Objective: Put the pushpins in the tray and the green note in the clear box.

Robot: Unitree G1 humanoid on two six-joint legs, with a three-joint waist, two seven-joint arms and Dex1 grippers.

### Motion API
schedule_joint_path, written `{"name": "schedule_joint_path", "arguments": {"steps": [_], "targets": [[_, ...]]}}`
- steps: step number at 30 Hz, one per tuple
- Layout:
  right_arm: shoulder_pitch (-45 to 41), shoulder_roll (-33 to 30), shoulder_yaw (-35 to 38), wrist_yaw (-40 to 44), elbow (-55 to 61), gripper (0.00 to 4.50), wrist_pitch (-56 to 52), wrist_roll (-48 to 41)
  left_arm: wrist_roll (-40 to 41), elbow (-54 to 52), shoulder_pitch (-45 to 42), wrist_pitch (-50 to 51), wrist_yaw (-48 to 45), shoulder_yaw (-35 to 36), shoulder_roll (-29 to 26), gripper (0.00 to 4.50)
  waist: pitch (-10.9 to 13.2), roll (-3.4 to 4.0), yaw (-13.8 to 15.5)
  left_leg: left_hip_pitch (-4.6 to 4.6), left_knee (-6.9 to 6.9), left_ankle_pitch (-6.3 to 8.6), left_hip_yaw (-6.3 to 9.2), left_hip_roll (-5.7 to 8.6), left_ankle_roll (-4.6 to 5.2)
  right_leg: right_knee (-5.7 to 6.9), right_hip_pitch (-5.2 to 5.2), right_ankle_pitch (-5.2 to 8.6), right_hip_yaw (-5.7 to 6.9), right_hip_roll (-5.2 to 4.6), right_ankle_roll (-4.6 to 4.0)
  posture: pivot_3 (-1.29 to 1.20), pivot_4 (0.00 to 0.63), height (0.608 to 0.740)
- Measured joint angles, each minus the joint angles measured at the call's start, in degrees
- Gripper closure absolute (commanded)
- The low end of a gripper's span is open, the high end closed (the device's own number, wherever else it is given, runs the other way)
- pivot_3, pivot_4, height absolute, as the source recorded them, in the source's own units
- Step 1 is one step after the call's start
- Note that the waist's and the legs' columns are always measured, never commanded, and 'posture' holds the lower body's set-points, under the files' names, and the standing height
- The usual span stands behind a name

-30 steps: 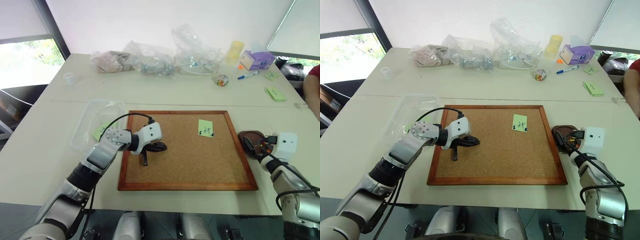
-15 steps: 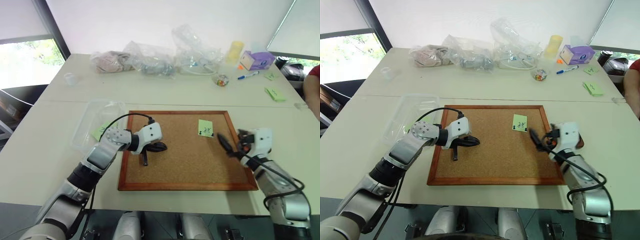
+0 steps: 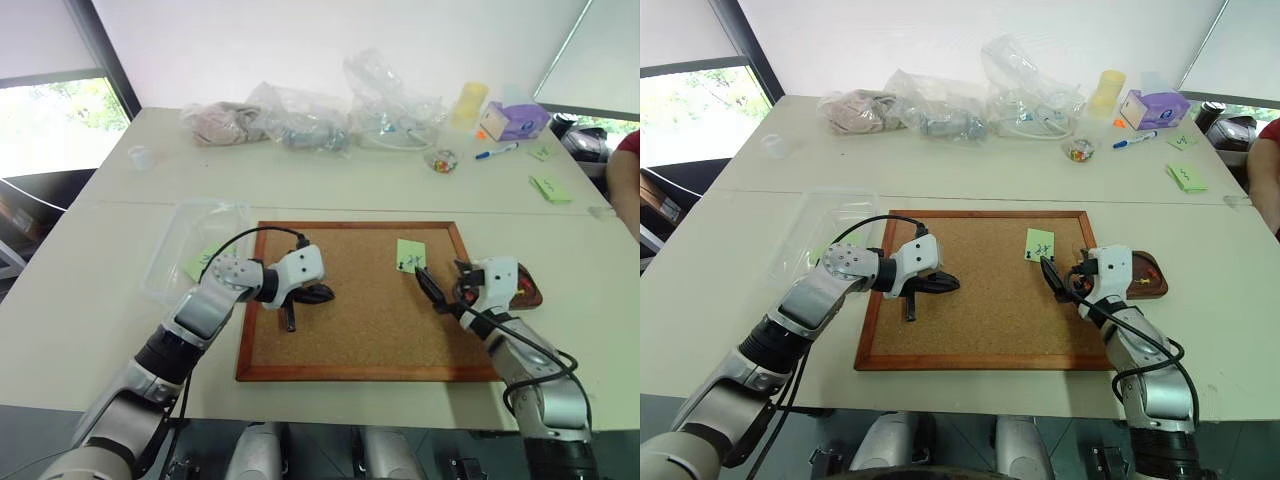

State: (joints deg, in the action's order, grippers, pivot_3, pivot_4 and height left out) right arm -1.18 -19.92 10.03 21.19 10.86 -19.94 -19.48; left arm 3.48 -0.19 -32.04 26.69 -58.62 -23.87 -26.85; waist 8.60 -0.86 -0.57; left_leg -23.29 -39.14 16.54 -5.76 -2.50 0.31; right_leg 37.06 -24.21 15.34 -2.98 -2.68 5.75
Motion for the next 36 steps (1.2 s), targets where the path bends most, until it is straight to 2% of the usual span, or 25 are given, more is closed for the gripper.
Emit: {"name": "schedule_joint_path", "arguments": {"steps": [2, 3, 4, 5, 9, 30, 36], "targets": [[-0.2, 0.0, -0.4, 0.1, -0.4, 0.80, 0.3, 0.3, 0.0, 0.0, 0.0, 0.0, 0.0, 0.0, 0.0, 4.50, 0.0, 0.00, 0.0, 0.00, 0.00, 0.00, 0.00, 0.00, 0.00, 0.00, 0.00, 0.00, 0.00, 0.00, 0.00, 0.00, 0.150, 0.737], [-0.4, 0.0, -0.4, 0.2, -0.6, 1.24, 0.4, 0.4, 0.0, 0.0, 0.0, 0.0, 0.0, 0.0, 0.0, 4.50, 0.0, 0.00, 0.0, 0.00, 0.00, 0.00, -0.01, 0.00, 0.00, 0.00, 0.00, 0.00, 0.00, 0.00, 0.00, 0.00, 0.150, 0.737], [-0.5, 0.0, -0.4, 0.2, -1.0, 1.87, 0.4, 0.6, 0.0, 0.0, 0.0, 0.0, 0.0, 0.0, 0.0, 4.50, 0.0, 0.00, 0.0, 0.00, 0.00, 0.00, -0.01, 0.00, 0.00, 0.00, 0.00, 0.00, 0.00, 0.00, 0.00, 0.00, 0.150, 0.737], [-0.5, 0.0, -0.4, 0.2, -1.2, 2.25, 0.4, 0.7, 0.0, 0.0, 0.0, 0.0, 0.0, 0.0, 0.0, 4.50, 0.0, 0.00, 0.0, 0.00, 0.00, 0.00, 0.00, 0.00, 0.00, 0.00, 0.00, 0.00, 0.00, 0.00, 0.00, 0.00, 0.150, 0.737], [-0.6, 0.0, -0.7, 0.7, -1.7, 4.36, 0.4, 1.1, -0.1, 0.0, 0.0, 0.0, 0.1, 0.0, 0.0, 4.50, 0.0, 0.00, 0.0, 0.00, 0.00, 0.00, -0.01, 0.00, 0.00, 0.00, 0.00, 0.00, 0.00, 0.00, 0.00, 0.00, 0.150, 0.737], [0.5, 0.8, -0.1, 0.0, -0.7, 4.44, 1.9, 0.5, -1.6, -2.2, 0.0, -0.9, -1.0, -1.8, -1.4, 4.50, 0.0, 0.03, -0.1, -0.05, 0.02, 0.00, -0.02, -0.01, 0.00, 0.01, -0.09, 0.00, 0.00, 0.00, 0.01, 0.00, 0.150, 0.737], [0.1, 0.7, 8.4, -3.0, 6.1, 4.44, 2.8, -3.0, -1.6, -2.2, 0.0, -0.8, -1.2, -1.8, -1.8, 4.50, 0.0, -0.07, -0.2, -0.01, 0.03, 0.01, -0.02, -0.07, 0.00, 0.01, -0.07, -0.01, 0.00, 0.07, 0.02, 0.00, 0.150, 0.737]]}}
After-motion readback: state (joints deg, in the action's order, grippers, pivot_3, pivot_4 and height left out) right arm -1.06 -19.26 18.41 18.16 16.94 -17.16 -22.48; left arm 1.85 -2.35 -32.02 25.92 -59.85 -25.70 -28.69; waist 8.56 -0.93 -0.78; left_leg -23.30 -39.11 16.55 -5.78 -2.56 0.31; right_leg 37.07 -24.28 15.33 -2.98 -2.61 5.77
